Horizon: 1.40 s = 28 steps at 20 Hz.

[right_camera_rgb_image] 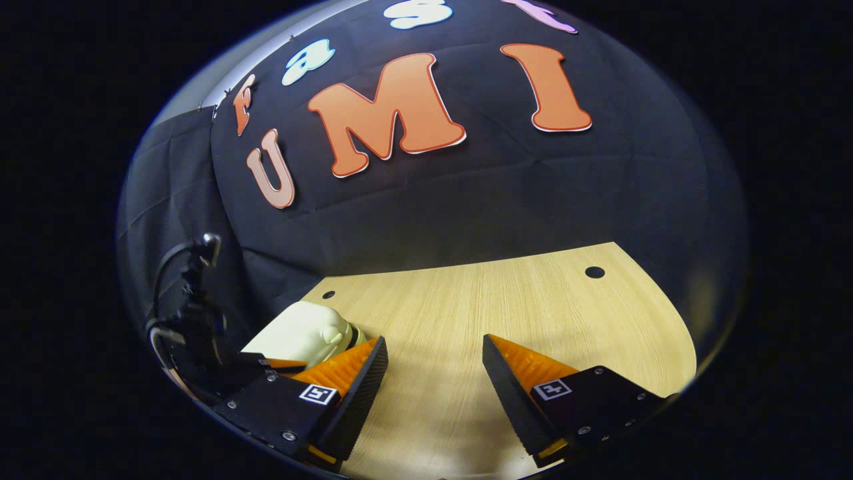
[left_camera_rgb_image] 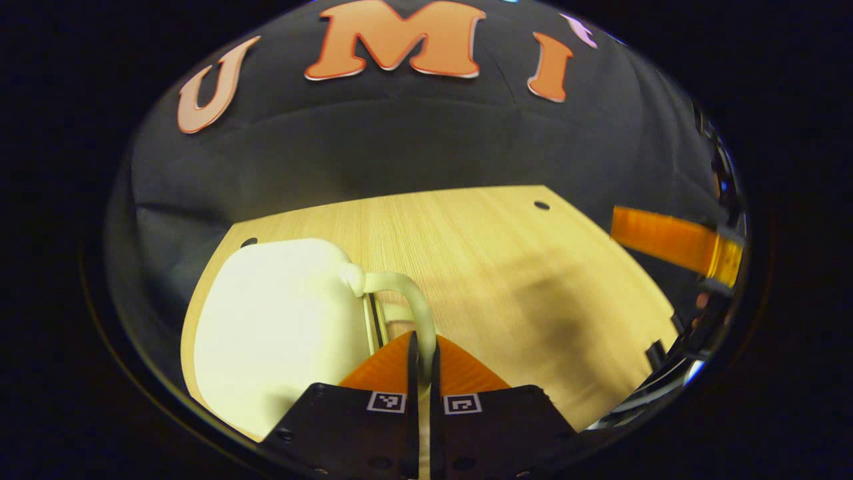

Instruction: First open the suitcase, pack the skin care products into it, and then close the suitcase.

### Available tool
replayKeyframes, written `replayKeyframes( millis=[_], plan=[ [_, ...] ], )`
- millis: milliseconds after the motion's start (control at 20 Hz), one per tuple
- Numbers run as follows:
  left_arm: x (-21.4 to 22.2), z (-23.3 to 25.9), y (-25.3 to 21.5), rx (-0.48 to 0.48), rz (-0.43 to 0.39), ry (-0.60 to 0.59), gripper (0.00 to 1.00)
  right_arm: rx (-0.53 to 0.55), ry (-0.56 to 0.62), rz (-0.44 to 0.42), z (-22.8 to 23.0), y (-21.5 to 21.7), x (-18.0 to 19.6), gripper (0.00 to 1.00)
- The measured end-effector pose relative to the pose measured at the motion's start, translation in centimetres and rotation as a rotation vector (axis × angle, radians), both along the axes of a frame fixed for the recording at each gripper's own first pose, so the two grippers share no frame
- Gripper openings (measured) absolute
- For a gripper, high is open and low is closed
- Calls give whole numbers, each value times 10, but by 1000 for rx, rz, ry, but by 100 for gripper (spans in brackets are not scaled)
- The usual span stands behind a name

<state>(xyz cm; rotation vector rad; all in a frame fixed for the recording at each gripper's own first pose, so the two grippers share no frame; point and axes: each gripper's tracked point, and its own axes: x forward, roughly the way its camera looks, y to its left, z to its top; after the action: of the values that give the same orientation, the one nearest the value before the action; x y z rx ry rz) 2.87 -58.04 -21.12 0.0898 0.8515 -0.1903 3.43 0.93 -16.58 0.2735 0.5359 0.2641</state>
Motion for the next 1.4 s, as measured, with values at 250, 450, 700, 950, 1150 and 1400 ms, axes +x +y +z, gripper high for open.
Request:
replayKeyframes(
  millis=[250,450,700,950,1150,1400],
  plan=[
    [-6,-6,-34,51,-52,9,27,-3,0,-1,-2,-18,-2,92],
    [2,22,-75,6,-102,-77,66,-11,-19,-10,2,-28,-2,92],
    [28,96,-98,-41,-59,-315,98,-56,-123,-93,29,-51,8,92],
    [43,173,-106,-83,-11,-575,98,-125,-302,-130,80,-61,14,95],
    [46,222,-103,-110,30,-738,98,-160,-440,-145,120,-63,13,95],
    [45,262,-94,-140,80,-848,100,-146,-593,-174,165,-65,12,95]
  ],
)
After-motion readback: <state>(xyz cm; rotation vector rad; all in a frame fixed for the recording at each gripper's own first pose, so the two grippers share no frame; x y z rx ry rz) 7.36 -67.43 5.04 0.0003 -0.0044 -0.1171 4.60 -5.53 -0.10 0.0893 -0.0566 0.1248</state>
